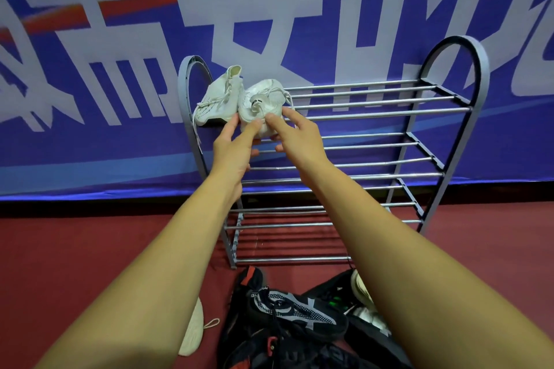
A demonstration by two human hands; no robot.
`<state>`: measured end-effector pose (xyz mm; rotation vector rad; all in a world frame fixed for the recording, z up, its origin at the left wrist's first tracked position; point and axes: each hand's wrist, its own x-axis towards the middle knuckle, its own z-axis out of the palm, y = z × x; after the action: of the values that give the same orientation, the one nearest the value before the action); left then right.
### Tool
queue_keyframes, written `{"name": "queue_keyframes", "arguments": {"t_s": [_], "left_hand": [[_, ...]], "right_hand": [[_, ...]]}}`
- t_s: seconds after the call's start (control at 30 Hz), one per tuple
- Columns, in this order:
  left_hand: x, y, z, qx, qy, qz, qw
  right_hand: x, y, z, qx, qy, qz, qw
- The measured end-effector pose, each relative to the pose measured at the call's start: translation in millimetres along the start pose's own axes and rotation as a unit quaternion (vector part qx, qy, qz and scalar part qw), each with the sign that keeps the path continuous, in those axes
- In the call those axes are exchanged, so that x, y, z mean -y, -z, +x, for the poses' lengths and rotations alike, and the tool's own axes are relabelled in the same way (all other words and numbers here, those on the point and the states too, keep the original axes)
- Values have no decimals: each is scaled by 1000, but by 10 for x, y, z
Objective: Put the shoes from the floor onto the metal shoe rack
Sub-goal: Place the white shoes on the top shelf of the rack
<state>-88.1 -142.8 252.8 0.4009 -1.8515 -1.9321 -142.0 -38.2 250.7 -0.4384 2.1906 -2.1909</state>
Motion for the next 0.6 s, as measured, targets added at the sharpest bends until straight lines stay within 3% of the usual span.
{"name": "queue_keyframes", "arguments": {"t_s": [0.33,0.6], "left_hand": [[85,-72,127,-9,6,-1,1000],[187,69,54,-19,-11,37,999]], "right_hand": [[-30,-20,63,-1,-11,46,999],[-91,143,-70,2,-7,-86,996]]}}
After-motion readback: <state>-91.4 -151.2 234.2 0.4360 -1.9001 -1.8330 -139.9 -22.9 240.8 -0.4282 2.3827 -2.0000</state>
